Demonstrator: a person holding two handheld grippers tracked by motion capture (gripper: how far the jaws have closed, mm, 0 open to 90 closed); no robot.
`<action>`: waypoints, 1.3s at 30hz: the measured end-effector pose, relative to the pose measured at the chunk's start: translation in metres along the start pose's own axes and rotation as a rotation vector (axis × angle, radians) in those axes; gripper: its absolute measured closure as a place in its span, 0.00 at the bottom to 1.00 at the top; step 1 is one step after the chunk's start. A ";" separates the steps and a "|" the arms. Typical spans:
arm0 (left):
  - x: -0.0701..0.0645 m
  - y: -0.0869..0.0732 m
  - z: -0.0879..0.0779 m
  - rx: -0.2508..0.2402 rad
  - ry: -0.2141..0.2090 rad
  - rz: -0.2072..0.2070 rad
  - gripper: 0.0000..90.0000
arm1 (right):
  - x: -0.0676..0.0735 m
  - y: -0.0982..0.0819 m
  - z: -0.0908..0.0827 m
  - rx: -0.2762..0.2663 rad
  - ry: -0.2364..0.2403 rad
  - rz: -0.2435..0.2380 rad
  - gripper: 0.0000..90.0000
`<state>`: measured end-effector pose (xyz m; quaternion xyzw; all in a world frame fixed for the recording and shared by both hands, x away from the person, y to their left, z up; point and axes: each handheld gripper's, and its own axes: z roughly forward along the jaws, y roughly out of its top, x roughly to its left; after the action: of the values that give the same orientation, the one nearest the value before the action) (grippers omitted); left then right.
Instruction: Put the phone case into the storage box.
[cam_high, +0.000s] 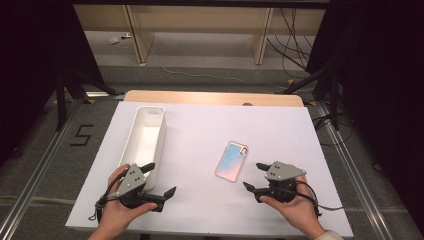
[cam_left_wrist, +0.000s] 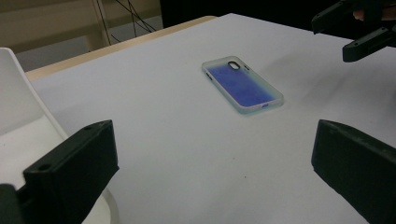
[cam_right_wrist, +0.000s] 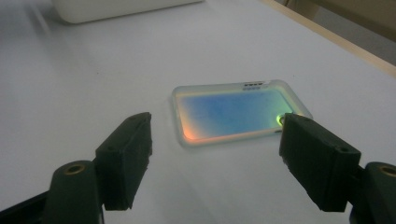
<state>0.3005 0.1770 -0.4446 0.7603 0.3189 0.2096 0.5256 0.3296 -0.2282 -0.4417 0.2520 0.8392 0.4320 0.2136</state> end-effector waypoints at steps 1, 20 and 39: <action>0.000 0.000 0.000 0.001 0.001 0.000 0.00 | 0.000 0.000 0.000 0.001 0.000 0.004 0.30; 0.000 0.000 0.000 -0.004 0.000 0.003 0.00 | 0.002 0.002 0.004 0.012 0.007 0.004 0.32; 0.000 0.000 0.000 0.001 -0.001 0.002 0.00 | -0.001 0.019 0.030 0.096 0.060 -0.002 1.00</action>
<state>0.3005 0.1771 -0.4448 0.7610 0.3181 0.2094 0.5253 0.3524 -0.2010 -0.4414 0.2482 0.8652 0.3983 0.1763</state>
